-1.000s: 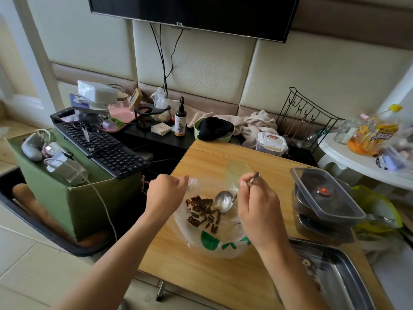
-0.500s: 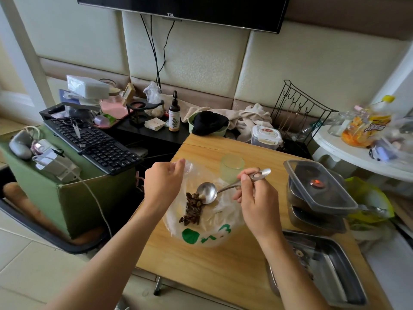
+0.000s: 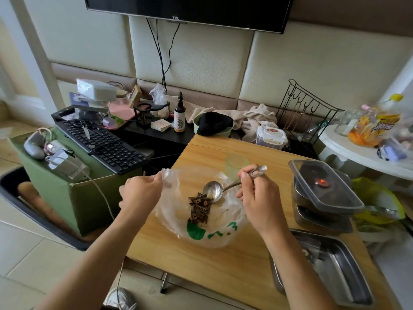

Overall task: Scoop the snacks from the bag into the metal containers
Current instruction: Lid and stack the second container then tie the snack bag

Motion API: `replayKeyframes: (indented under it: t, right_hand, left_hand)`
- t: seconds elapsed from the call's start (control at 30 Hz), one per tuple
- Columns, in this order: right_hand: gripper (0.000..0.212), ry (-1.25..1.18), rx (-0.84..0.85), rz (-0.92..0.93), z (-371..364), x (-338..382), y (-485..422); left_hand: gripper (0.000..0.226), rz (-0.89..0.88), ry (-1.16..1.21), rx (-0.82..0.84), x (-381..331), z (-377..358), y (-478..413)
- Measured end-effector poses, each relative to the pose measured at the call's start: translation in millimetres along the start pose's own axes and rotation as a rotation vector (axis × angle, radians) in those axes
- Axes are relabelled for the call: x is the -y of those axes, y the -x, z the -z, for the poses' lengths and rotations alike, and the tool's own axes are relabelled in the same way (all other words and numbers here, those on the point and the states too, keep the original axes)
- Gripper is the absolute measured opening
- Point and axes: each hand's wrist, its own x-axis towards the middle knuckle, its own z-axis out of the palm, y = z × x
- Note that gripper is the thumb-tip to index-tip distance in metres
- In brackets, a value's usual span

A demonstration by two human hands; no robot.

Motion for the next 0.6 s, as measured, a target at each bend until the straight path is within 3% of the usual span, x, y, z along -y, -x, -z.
replayKeyframes:
  t: [0.07, 0.13, 0.23, 0.3, 0.37, 0.47, 0.6]
  right_hand:
    - [0.022, 0.000, 0.020, 0.007, 1, 0, -2]
    - [0.021, 0.003, 0.048, 0.019, 2, 2, -5]
    - [0.021, -0.007, 0.073, 0.019, 1, 4, -9]
    - [0.021, -0.007, 0.084, 0.013, 1, 6, -10]
    - [0.022, -0.010, 0.089, 0.014, 0, 8, -10]
    - [0.022, -0.021, 0.094, 0.013, -2, 13, -8]
    - [0.024, -0.036, 0.108, -0.019, -1, 16, -6]
  left_hand:
    - [0.048, -0.051, -0.021, -0.024, 0, 9, 23]
    - [0.038, -0.043, 0.054, 0.075, 3, 16, 43]
    - [0.021, 0.101, 0.147, 0.384, 11, 22, 61]
    - [0.021, 0.218, 0.187, 0.632, 14, 24, 67]
    - [0.026, 0.273, 0.204, 0.756, 16, 19, 72]
    - [0.027, 0.281, 0.266, 0.700, 20, 2, 68]
    - [0.022, 0.216, 0.325, 0.398, 14, -15, 53]
